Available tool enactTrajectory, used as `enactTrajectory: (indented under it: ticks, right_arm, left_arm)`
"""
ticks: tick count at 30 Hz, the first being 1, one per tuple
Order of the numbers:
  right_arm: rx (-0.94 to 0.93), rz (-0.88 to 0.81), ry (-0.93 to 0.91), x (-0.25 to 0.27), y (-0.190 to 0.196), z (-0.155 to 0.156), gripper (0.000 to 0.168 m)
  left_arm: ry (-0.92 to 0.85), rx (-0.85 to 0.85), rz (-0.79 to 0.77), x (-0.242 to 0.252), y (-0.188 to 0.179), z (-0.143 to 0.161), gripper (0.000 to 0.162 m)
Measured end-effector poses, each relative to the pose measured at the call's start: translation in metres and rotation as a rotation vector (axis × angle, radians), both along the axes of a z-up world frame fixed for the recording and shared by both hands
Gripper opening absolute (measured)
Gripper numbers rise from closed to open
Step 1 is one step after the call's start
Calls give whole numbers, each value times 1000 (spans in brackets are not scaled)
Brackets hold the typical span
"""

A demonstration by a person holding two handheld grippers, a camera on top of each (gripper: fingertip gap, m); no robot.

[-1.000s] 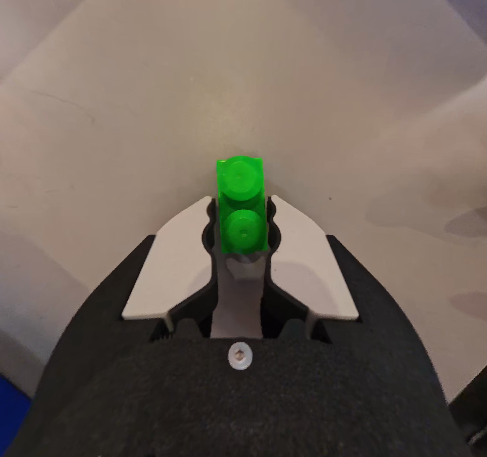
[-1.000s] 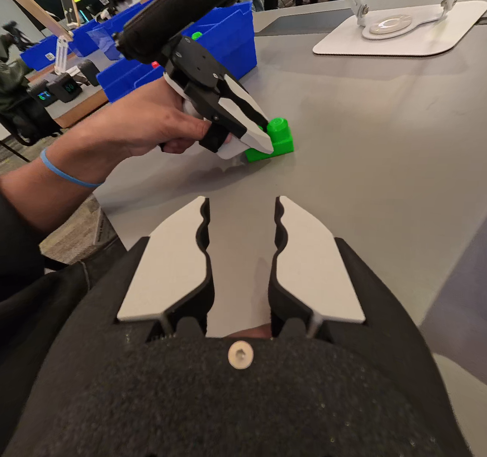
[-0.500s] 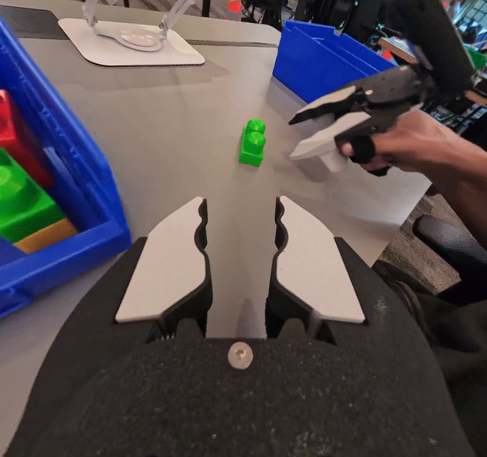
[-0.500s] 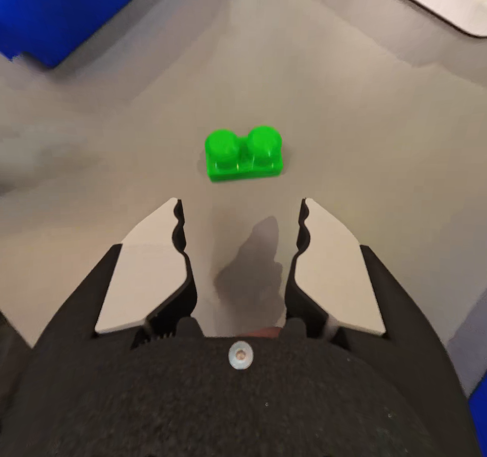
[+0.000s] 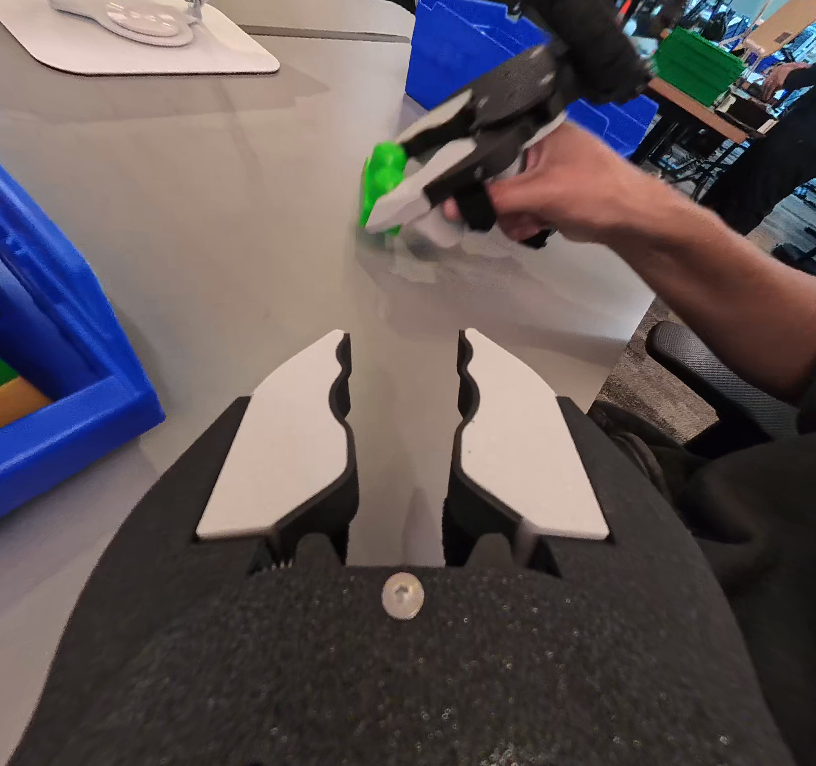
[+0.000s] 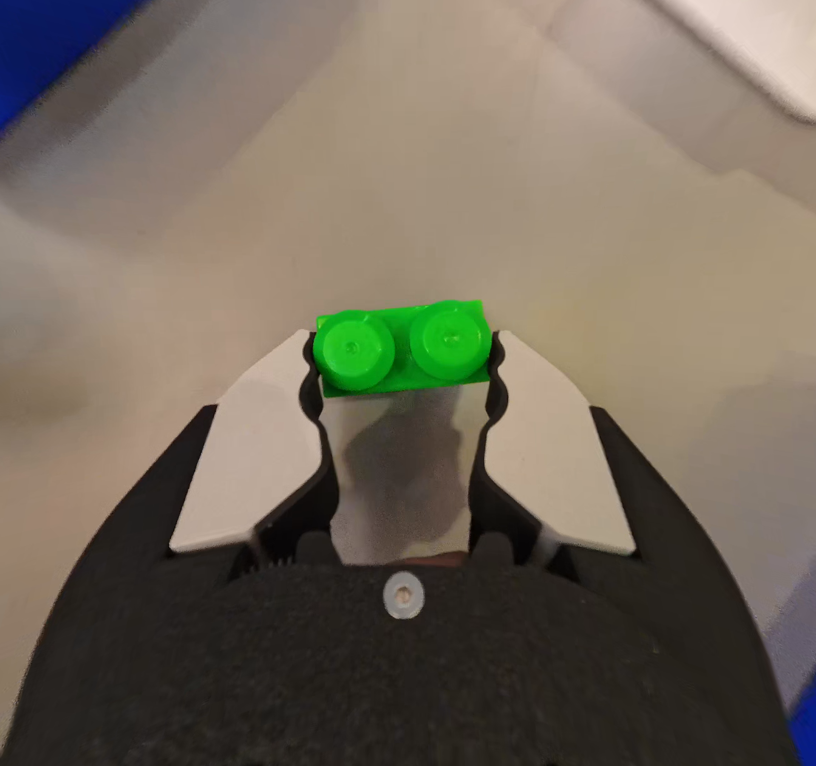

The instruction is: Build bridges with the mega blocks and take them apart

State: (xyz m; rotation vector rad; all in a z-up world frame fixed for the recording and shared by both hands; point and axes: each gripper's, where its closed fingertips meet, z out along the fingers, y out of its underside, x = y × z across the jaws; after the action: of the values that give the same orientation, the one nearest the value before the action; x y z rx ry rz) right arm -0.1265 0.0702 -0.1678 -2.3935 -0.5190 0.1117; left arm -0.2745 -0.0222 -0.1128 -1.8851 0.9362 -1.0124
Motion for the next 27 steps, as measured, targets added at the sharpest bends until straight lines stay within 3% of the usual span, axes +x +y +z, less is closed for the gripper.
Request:
enactTrajectory:
  ticks: [3,6,8,9,11,13,18,22,27]
  right_arm:
    - [225,-55,4,38,-3,93,73]
    - [385,-225,-72,137,-14,185,73]
    - [402,-363,-78,215,-18,213,73]
    - [380,-434,-97,255,-16,212,73]
    - [271,-531,-70,320,-7,184,73]
    - [130,-596,11,361,5,137,73]
    - [-126,-642,-18,394,24,40,73]
    - [-204,-641,-76,400,31,6,74]
    - [-221,-597,-193,407,32,-13,74]
  left_arm:
    - [4,18,10,-4,2,3,45]
    - [-5,9,11,-5,4,4,44]
    - [-13,-14,2,-4,3,3,44]
    - [-15,-24,-5,-3,2,3,44]
    - [-12,-36,-18,0,-1,2,44]
    - [-5,-33,-31,4,-3,2,44]
    - [31,-5,-49,12,-9,1,44]
    - [52,17,-58,14,-12,-1,44]
    - [62,17,-52,11,-12,-4,44]
